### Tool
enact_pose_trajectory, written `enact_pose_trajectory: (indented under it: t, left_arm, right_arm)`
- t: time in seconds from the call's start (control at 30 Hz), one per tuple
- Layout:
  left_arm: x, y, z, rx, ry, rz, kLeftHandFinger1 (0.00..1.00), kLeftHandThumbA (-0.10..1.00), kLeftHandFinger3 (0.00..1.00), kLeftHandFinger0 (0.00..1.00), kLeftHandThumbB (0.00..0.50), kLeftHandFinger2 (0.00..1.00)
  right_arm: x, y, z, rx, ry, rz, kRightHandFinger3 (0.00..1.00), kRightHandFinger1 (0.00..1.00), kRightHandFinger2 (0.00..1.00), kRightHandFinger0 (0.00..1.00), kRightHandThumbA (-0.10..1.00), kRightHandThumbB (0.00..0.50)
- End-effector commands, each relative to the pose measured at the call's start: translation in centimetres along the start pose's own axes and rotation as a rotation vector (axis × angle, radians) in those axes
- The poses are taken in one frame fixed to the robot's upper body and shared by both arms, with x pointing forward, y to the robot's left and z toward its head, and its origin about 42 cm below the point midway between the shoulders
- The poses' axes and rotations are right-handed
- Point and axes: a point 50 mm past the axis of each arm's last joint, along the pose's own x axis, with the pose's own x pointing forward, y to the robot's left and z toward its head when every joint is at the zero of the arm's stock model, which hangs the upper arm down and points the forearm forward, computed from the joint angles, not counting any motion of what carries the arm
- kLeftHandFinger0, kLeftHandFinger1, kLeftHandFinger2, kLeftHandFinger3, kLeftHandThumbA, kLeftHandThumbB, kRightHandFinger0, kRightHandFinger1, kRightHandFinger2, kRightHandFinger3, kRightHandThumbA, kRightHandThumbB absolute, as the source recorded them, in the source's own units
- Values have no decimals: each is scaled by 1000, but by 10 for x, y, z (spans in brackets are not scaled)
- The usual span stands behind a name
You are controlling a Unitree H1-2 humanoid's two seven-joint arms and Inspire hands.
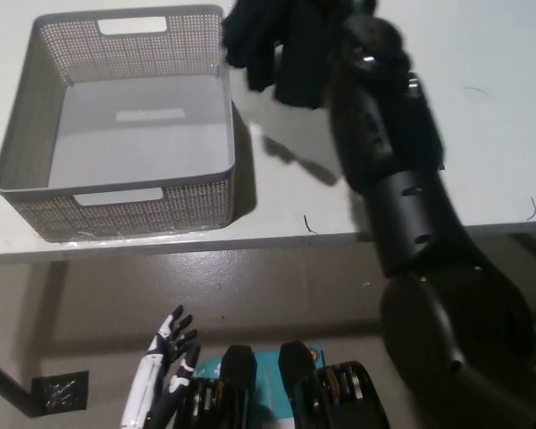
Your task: Use the right hand to pick up a t shirt on the right hand side and place it into a contianer on the left side
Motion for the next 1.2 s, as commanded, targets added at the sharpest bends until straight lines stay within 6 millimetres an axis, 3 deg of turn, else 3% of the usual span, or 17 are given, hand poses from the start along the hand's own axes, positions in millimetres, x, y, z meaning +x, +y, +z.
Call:
enact_pose_trajectory:
  t: [0.0, 0.17, 0.2, 0.37, 0.5, 0.6, 0.63, 0.67, 0.73, 0.87, 1.17]
  left_arm:
    - [5, -7, 8, 19, -59, -13, 871, 849, 1000, 902, 303, 940]
    - [7, -13, 11, 16, -68, -27, 873, 863, 1000, 911, 328, 938]
    - [7, -15, 12, 16, -70, -30, 867, 862, 1000, 907, 324, 933]
    - [3, -20, 15, 19, -77, -45, 849, 847, 1000, 890, 293, 913]
    - [2, -22, 13, 14, -71, -53, 847, 846, 1000, 876, 303, 916]
    - [0, -23, 12, 16, -66, -61, 854, 843, 1000, 885, 292, 911]
    - [-2, -24, 12, 17, -63, -61, 866, 847, 1000, 897, 289, 917]
    - [-4, -24, 11, 19, -59, -61, 868, 851, 1000, 899, 293, 919]
    - [-7, -23, 10, 25, -54, -66, 867, 862, 1000, 905, 289, 922]
    - [-8, -24, 8, 23, -47, -71, 864, 848, 1000, 900, 284, 914]
    - [-15, -25, 4, 27, -26, -78, 861, 848, 1000, 902, 290, 916]
  right_arm:
    - [-18, 65, 51, 32, -185, 146, 575, 34, 514, 0, -100, 96]
    - [-22, 86, 39, 12, -155, 167, 538, 21, 492, 0, -100, 102]
    - [-23, 90, 37, -60, -159, 141, 432, 2, 457, 0, -100, 141]
    - [-23, 97, 24, -45, -130, 153, 391, 0, 409, 0, -100, 117]
    - [-23, 100, 4, -149, -84, 191, 481, 0, 316, 0, -100, 104]
    - [-24, 99, -4, -242, -93, 179, 575, 0, 327, 0, -100, 129]
    - [-22, 98, -8, -328, -67, 272, 1000, 616, 962, 553, 425, 425]
    - [-21, 98, -12, -363, -31, 365, 1000, 1000, 1000, 1000, 517, 378]
    - [-23, 96, -18, -306, 15, 461, 1000, 1000, 1000, 1000, 606, 495]
    - [-23, 93, -22, -306, 7, 465, 1000, 1000, 1000, 1000, 678, 500]
    - [-18, 71, -29, -223, 17, 476, 1000, 1000, 1000, 1000, 464, 483]
